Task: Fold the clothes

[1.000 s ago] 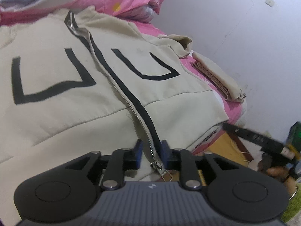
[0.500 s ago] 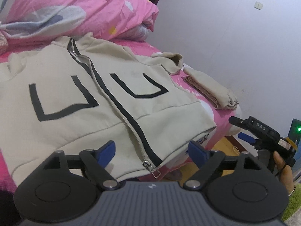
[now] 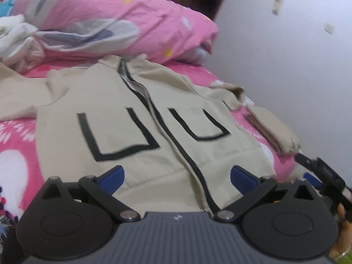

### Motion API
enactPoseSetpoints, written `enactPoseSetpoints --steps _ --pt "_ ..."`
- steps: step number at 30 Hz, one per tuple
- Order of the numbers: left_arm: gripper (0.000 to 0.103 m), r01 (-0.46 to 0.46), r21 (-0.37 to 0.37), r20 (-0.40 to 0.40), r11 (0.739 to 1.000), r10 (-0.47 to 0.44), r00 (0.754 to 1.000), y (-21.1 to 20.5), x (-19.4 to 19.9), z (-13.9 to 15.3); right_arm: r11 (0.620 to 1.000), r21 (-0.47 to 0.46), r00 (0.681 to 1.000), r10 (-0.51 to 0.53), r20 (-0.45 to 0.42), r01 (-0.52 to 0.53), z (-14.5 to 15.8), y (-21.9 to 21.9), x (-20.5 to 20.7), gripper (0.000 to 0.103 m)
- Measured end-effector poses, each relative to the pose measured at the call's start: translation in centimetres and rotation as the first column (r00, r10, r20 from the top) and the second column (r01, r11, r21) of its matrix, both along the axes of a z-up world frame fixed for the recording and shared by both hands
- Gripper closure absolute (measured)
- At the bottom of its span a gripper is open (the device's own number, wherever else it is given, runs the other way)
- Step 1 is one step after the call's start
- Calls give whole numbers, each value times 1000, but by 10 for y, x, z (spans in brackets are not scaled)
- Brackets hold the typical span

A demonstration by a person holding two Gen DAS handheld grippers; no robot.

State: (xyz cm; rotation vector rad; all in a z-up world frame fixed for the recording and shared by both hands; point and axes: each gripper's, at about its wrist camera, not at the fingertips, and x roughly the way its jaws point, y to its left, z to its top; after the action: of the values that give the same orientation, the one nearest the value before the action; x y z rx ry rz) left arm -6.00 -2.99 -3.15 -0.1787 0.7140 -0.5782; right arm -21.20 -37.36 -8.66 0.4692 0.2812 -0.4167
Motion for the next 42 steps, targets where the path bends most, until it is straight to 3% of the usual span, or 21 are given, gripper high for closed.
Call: enactPoseSetpoints --steps 4,9,13,16,19,23,26,30,33,37,42 --pt "0 -11 -24 7 1000 11 1000 8 24 5 994 -108 999 30 13 -29 14 13 21 1" --pt "0 -28 -32 54 999 30 998 10 74 10 966 -200 984 175 35 -165 37 28 74 1" --pt "0 -146 72 123 987 137 983 -5 132 12 919 -251 945 325 48 -303 57 38 130 1" --pt "3 -238 124 161 963 217 963 -15 184 8 862 -297 900 435 17 -411 71 51 189 1" --pt "12 -287 116 151 951 269 951 -19 235 -3 779 -366 848 526 -61 -510 78 71 255 1" --pt "40 -297 85 78 951 291 954 -17 286 -26 690 -389 786 589 -189 -610 70 97 337 2" --pt "52 -297 35 16 954 297 955 -10 309 -47 629 -381 732 626 -270 -678 53 117 382 4" --pt "68 -315 -12 -43 949 314 948 0 325 -72 546 -368 657 654 -375 -753 30 146 439 22" --pt "70 -323 -45 -54 945 320 946 7 328 -73 506 -350 615 661 -430 -788 14 164 471 36" --pt "70 -339 -55 -63 939 335 940 15 331 -60 495 -326 591 638 -493 -806 -7 175 508 54" --pt "67 -336 63 -18 940 338 941 -3 361 -45 501 -287 572 630 -525 -816 -28 173 527 69"
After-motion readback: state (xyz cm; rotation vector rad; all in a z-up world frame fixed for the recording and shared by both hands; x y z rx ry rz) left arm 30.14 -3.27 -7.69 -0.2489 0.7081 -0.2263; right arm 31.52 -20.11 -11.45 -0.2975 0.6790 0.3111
